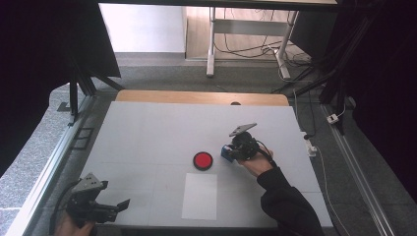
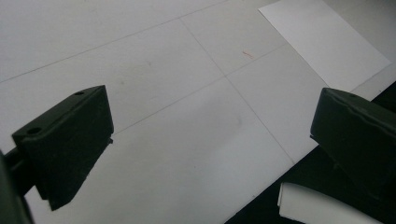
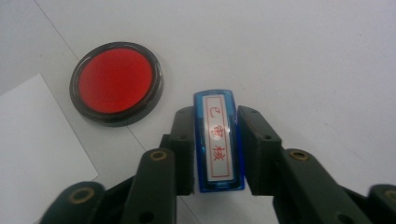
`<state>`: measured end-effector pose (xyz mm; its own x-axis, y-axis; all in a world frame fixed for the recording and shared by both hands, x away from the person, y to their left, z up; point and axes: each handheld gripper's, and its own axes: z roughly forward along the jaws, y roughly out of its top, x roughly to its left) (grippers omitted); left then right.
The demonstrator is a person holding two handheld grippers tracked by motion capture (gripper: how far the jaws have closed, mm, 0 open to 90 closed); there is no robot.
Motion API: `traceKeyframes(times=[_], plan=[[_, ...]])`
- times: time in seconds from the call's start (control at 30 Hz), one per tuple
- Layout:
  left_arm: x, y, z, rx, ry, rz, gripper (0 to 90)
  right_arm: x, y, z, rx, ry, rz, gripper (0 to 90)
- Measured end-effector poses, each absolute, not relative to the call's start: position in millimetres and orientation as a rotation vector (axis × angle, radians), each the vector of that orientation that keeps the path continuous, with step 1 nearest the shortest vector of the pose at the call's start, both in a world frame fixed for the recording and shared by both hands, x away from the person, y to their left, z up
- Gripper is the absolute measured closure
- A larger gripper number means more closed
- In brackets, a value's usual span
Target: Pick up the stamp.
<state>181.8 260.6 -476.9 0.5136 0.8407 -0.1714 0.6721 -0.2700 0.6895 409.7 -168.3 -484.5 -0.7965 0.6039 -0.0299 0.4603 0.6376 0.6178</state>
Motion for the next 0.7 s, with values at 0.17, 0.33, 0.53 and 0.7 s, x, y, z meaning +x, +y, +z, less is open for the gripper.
traceKeyframes(times=[0.17, 0.33, 0.53, 0.7], plan=[[181.8, 260.8, -476.9, 2.021, 1.232, 0.292, 0.0, 411.7, -170.6, -484.2, 0.892, 2.633, 0.909, 70.5], [181.7, 260.8, -476.9, 2.021, 1.232, 0.292, 0.0, 411.7, -171.9, -484.0, 0.888, 2.636, 0.912, 70.7], [181.4, 260.7, -476.8, 2.022, 1.228, 0.296, 0.0, 409.7, -172.1, -482.5, 0.891, 2.632, 0.925, 70.8], [181.4, 260.5, -476.8, 2.023, 1.226, 0.295, 0.1, 405.9, -173.0, -477.5, 0.889, 2.635, 0.945, 70.8]])
